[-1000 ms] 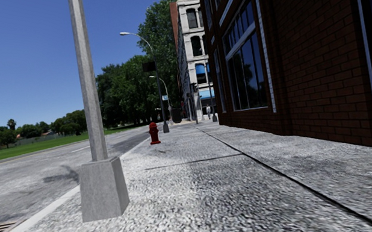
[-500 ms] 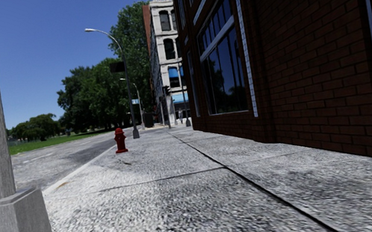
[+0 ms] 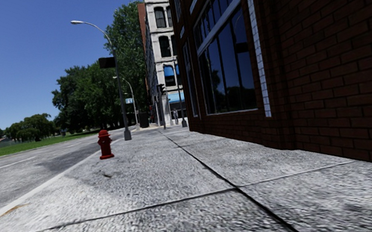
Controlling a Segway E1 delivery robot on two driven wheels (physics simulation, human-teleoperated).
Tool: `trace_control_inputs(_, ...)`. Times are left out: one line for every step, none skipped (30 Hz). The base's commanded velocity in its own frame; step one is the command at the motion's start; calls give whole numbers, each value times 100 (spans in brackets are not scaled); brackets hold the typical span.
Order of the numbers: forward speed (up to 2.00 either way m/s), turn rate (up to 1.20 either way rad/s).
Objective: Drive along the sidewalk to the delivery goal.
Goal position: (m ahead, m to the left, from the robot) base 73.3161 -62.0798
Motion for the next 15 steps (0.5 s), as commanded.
trace_control_inputs(200, 0)
trace_control_inputs(200, 0)
trace_control_inputs(200, 0)
trace_control_inputs(200, 0)
trace_control_inputs(200, 0)
trace_control_inputs(200, 0)
trace_control_inputs(200, 3)
trace_control_inputs(200, 3)
trace_control_inputs(200, 5)
trace_control_inputs(200, 7)
trace_control_inputs(200, 9)
trace_control_inputs(200, 9)
trace_control_inputs(200, 14)
trace_control_inputs(200, 18)
trace_control_inputs(200, 19)
